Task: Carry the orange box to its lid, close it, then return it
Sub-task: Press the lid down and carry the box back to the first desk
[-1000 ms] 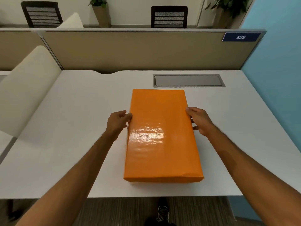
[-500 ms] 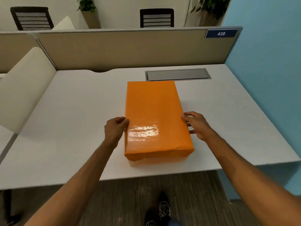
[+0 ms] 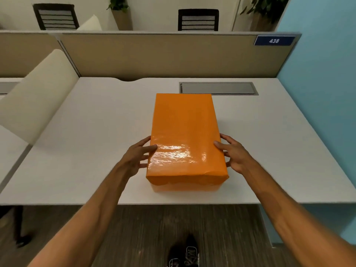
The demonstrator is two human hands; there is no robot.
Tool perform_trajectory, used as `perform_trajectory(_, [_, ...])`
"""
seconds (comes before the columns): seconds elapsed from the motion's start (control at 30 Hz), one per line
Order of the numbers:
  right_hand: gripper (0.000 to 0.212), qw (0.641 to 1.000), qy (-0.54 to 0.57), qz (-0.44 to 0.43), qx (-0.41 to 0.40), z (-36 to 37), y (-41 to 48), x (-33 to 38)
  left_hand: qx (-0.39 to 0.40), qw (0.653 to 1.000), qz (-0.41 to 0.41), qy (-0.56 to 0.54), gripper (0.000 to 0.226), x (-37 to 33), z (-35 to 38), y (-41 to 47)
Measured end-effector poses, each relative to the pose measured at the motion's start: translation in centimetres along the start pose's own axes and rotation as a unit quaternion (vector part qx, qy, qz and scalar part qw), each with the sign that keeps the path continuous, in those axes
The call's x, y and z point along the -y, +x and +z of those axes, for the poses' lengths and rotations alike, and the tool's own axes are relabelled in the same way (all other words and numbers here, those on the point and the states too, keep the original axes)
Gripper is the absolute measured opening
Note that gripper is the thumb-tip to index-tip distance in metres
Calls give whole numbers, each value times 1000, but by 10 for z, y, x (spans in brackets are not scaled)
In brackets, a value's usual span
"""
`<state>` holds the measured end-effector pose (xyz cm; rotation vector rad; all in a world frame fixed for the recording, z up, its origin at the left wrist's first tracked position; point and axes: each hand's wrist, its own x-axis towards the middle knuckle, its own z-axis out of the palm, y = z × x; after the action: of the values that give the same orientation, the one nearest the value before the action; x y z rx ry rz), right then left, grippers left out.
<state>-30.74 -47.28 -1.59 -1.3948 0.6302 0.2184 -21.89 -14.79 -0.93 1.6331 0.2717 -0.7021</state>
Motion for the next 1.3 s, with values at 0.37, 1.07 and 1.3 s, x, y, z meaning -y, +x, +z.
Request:
perform_trajectory(0.37, [60,999,-10,-18,38,22,17,28,-62,997,24,-27,56,-16,-15,-9])
perform_trajectory(1.07, [63,995,-8,-27,93,185,100,78,-132,989,52,-41,55,-67,-171,33])
perform_trajectory(1.3, [60,998,15,-22,65,274,144,94,-109,993,39,-22,57,-99,-260,86])
